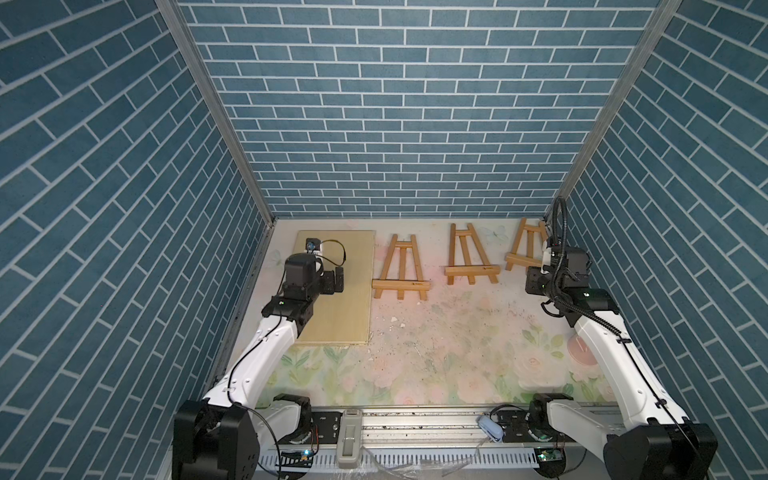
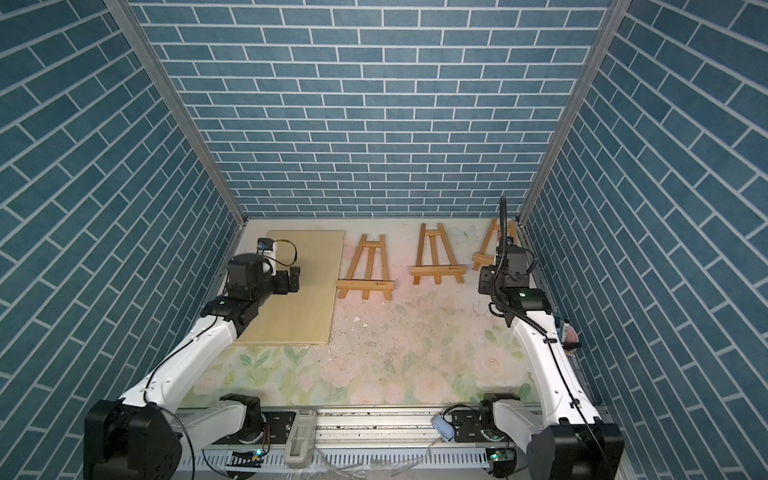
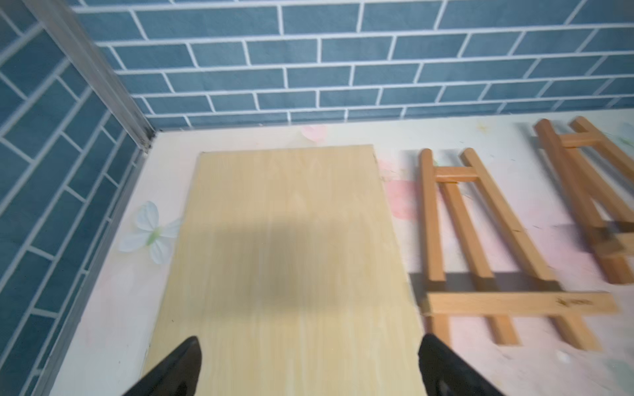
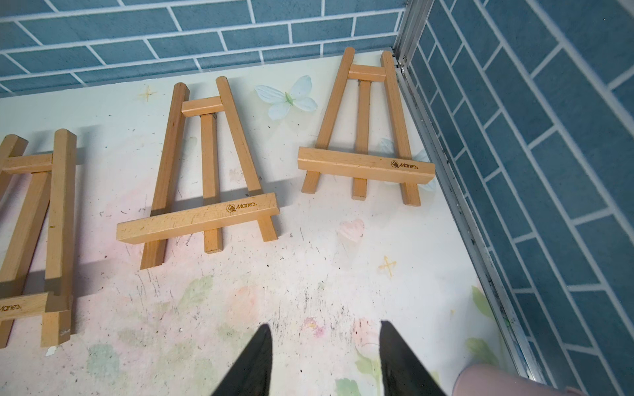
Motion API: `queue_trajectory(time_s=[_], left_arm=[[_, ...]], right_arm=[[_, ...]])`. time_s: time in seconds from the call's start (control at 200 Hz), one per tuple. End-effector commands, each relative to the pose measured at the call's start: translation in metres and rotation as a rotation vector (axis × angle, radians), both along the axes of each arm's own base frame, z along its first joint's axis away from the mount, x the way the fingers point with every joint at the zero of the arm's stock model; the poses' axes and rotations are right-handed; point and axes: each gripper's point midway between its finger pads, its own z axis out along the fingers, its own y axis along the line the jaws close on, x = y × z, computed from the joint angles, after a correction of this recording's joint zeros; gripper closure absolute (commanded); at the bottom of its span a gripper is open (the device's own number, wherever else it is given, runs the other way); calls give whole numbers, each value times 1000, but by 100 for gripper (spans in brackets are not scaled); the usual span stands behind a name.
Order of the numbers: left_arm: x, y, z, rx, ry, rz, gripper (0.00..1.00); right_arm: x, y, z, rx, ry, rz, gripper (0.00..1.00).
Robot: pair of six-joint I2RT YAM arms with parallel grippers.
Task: Disassemble the easel
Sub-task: Reset both arms
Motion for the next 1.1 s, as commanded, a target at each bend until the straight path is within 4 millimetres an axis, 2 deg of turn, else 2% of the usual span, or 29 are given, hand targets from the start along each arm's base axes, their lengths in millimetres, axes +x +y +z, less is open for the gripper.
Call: queue_trajectory(time_s=[0.0, 0.14, 0.305, 0.45, 0.505, 0.68, 0.83, 0.94, 1.095], left_arm=[[11, 39, 19, 18, -270, 152, 0], [5, 58, -14, 8, -287, 209, 0], [12, 58, -43, 76, -201, 179, 1], [23, 57, -60, 69, -231, 171, 1], [29, 56, -77, 70, -201, 164, 1], [30, 57, -78, 88, -185, 181, 1], [31, 53, -77, 109, -195, 171, 1], [35, 42, -78, 103, -179, 101, 0], [35, 42, -79, 104, -178, 98, 1]], right_arm=[[4, -4, -1, 26, -14, -45, 49], [8, -4, -4, 26, 4, -45, 49], [12, -6, -10, 14, 25, -53, 49], [13, -9, -19, 5, 42, -70, 49], [14, -11, -21, -3, 43, -77, 49], [14, -22, -32, -78, 5, -88, 49], [25, -30, -56, -170, -100, -45, 45], [33, -34, -73, -129, -184, -50, 44], [42, -29, -89, -45, -318, -29, 44]])
